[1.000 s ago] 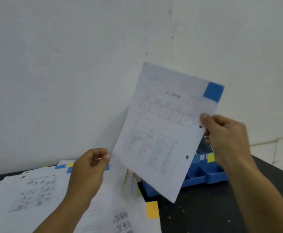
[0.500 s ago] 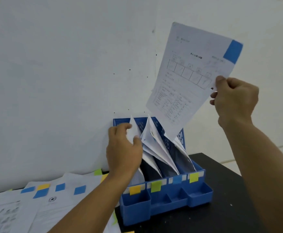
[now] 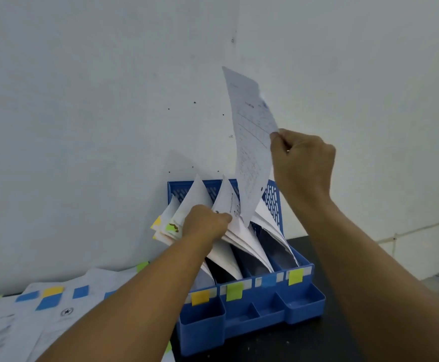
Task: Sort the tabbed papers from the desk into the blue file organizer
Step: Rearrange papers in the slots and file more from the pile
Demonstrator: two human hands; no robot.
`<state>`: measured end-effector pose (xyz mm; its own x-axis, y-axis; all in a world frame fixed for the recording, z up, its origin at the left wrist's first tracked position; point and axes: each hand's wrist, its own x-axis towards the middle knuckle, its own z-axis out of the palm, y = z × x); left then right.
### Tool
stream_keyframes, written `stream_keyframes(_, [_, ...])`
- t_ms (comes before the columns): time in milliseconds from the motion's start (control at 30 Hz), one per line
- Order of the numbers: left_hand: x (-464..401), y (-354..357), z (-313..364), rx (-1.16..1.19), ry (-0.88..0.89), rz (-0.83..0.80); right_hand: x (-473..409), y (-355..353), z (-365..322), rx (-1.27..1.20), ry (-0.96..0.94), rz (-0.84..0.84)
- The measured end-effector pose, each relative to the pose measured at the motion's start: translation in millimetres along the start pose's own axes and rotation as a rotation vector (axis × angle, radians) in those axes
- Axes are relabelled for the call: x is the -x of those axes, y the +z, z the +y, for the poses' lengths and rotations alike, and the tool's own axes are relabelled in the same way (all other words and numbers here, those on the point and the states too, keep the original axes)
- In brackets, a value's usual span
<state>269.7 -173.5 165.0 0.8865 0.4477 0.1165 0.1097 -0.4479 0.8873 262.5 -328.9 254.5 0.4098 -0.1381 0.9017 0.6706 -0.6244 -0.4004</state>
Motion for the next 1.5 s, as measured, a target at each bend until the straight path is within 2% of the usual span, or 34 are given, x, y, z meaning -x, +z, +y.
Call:
stream_keyframes(67, [-1,1,-4,0.093,-0.012,0.013,6,5,-4,0.056,-0.060,-0.033])
stream_keyframes(167, [5,-1,-7,0.170,0.066,0.134,15,13,-9,0.059,-0.104,-0.073])
stream_keyframes(400, [18,-4,-5,0.302,0.137,0.287,29,23,-7,0.035,-0.084,-0.159])
stream_keyframes(533, [19,-3,-10,0.328,0.159,0.309,44,28,10,0.053,-0.059,-0.205])
stream_keyframes(800, [20,-2,-8,0.293,0.195,0.319,28,10,30,0.296,-0.141,-0.201])
stream_keyframes(1200, [23,8,-2,0.257,0.223,0.327,88,33,46,0.091,0.076,-0.327])
stream_keyframes(1300, [24,9,-4,0.203,0.247,0.316,100,37,56,0.181,0.142,-0.418])
stream_keyframes(1433, [19,13,-12,0.056,0.300,0.232,103,38,64,0.390,0.175,-0.731])
stream_keyframes(1500, [20,13,-14,0.026,0.307,0.211,105,40,66,0.421,0.187,-0.823])
